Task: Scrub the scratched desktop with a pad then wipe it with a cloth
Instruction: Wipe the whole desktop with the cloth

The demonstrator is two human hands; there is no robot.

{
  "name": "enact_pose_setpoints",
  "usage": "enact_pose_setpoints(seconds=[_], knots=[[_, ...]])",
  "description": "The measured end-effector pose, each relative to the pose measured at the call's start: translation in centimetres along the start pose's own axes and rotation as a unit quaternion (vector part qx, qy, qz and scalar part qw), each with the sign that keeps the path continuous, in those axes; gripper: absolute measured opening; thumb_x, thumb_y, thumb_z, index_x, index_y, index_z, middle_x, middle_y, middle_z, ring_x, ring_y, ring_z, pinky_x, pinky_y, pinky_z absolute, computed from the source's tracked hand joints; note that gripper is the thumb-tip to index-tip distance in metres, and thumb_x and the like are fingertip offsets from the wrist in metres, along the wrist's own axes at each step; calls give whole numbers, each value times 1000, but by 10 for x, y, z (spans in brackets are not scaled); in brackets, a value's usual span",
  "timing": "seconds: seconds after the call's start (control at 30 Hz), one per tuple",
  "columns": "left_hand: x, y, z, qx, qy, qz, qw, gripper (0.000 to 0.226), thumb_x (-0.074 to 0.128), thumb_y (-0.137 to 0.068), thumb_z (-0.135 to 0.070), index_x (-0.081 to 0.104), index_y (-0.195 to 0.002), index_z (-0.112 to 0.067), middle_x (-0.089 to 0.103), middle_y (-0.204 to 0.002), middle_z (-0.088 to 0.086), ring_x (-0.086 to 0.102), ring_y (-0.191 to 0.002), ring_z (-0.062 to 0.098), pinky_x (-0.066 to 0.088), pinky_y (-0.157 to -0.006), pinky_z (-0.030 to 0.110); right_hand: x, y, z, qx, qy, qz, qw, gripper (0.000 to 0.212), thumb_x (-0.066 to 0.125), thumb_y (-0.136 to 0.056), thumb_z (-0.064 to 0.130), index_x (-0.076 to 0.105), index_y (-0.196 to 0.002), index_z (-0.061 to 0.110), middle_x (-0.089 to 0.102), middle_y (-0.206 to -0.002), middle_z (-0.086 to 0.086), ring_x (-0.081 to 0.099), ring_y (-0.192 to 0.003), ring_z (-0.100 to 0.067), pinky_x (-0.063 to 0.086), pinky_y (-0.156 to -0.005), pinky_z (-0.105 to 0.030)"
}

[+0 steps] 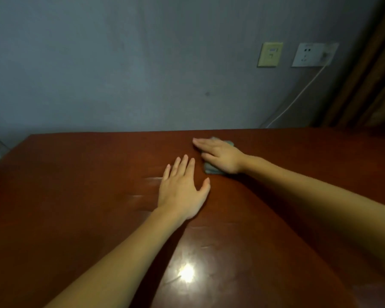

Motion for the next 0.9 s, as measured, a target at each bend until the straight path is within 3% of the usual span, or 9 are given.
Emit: enact_pose_setpoints(seconds=[0.1,0.17,0.37,0.43,0.53,0.6,0.67,0.73,0.9], knots=[[1,0,0,4,5,5,1000,71,22,-96,-58,6,-154,-21,-1,-161,-3,-5,-148,12,-1,-121,35,-14,33,-47,48,-9,-1,999,50,33,-103,27,21,-150,19,20,-157,1,17,-145,-12,1,-110,-15],[2,-1,0,2,0,5,1000,71,21,-96,-59,4,-154,-21,-3,-161,-4,-6,-147,12,-2,-121,35,-21,33,-78,128,-3,6,992,50,30,-103,29,19,-151,18,18,-158,-1,17,-145,-15,5,-115,-23],[0,0,0,-4,1,3,1000,71,22,-95,-59,6,-154,-22,-2,-161,-5,-6,-147,11,-2,-121,34,-12,-42,-81,202,23,22,979,53,23,-103,33,17,-151,11,16,-159,-9,18,-145,-23,14,-117,-31],[0,-1,-1,-4,-1,4,1000,71,23,-96,-59,7,-154,-22,-1,-161,-5,-5,-147,11,-1,-121,34,-10,-58,-58,187,18,21,982,53,23,-103,32,20,-150,10,18,-158,-10,20,-144,-24,15,-117,-32],[0,0,-1,-5,-3,8,1000,69,24,-96,-57,9,-154,-21,2,-161,-5,-3,-147,10,0,-121,34,-2,-45,-11,92,22,13,995,51,28,-103,28,20,-150,11,17,-158,-8,17,-146,-20,9,-118,-31],[-2,0,-2,-7,-6,9,1000,68,24,-97,-56,10,-154,-21,3,-161,-4,-2,-147,10,0,-121,33,1,-14,4,9,20,1,1000,50,30,-103,27,20,-150,12,15,-159,-5,14,-146,-16,3,-116,-25],[-1,0,-1,-5,-11,17,1000,67,23,-98,-55,10,-154,-21,3,-161,-4,-2,-148,10,0,-120,32,-2,25,-6,-20,9,0,1000,51,31,-103,29,20,-150,14,14,-158,-2,13,-146,-13,-3,-111,-15],[0,1,-2,-4,-20,22,1000,67,19,-98,-56,7,-154,-21,0,-161,-4,-3,-148,11,0,-121,33,-13,61,-36,14,5,-7,1000,56,26,-100,38,18,-151,17,14,-158,1,12,-146,-11,-4,-109,-12],[2,-1,-1,-9,-45,30,998,69,16,-97,-58,3,-154,-22,-3,-161,-5,-6,-147,11,0,-121,35,-27,79,-114,167,24,12,986,52,25,-103,35,15,-152,19,12,-159,0,11,-146,-14,5,-117,-31]])
Point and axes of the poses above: each hand's wrist, its own y-axis away from the middle knuckle, its own x-axis out of the palm, z = x × y, the point moved 2 cm from there along -y, towards the middle knuckle
